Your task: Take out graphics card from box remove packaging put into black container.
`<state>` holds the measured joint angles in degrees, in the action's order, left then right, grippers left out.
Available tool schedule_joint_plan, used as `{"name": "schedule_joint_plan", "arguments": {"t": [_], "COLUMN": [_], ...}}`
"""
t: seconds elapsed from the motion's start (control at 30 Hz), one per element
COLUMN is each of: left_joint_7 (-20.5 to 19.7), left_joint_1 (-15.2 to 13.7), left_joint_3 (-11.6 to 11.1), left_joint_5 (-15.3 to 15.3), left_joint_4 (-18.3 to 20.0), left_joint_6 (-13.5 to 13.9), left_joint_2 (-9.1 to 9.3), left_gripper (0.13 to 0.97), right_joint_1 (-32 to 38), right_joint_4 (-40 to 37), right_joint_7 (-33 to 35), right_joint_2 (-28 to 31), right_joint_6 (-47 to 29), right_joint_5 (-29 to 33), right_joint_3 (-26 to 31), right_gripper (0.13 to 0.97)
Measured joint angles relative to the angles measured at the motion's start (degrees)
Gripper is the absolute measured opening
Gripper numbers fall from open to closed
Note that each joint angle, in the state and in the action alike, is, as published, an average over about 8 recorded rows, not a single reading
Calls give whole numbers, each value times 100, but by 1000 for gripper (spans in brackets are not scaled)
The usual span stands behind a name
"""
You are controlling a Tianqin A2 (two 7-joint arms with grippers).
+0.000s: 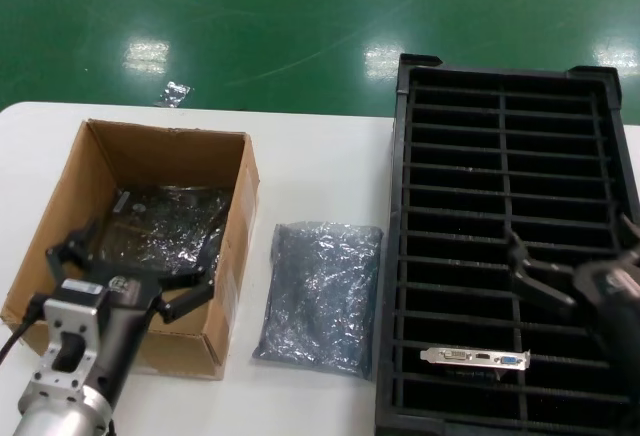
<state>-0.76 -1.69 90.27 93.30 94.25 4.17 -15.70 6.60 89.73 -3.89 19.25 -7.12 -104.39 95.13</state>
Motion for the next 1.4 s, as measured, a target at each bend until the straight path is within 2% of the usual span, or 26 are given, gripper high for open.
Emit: {"name": "schedule_joint_plan", "arguments": {"t": [0.13, 0.27, 1.4], "left_joint_7": [34, 49, 51], "left_joint_1": [74, 108, 112], "left_joint_3": [62, 89, 93], "left_joint_5": [432, 626, 652], "left_joint_4": [-113, -164, -171], "left_joint_6": [-183, -265, -277], "left_joint_2": [-65, -95, -98], "left_gripper": [966, 966, 966], "right_joint_1": [-290, -420, -438], "right_joint_4": [85, 124, 129], "right_joint_7": [172, 249, 259], "right_joint_2": [-91, -131, -137], "right_joint_6": [313, 453, 472], "right_joint_5": [55, 79, 83], "right_joint_3": [-152, -220, -229], "right_gripper": [966, 966, 966]}}
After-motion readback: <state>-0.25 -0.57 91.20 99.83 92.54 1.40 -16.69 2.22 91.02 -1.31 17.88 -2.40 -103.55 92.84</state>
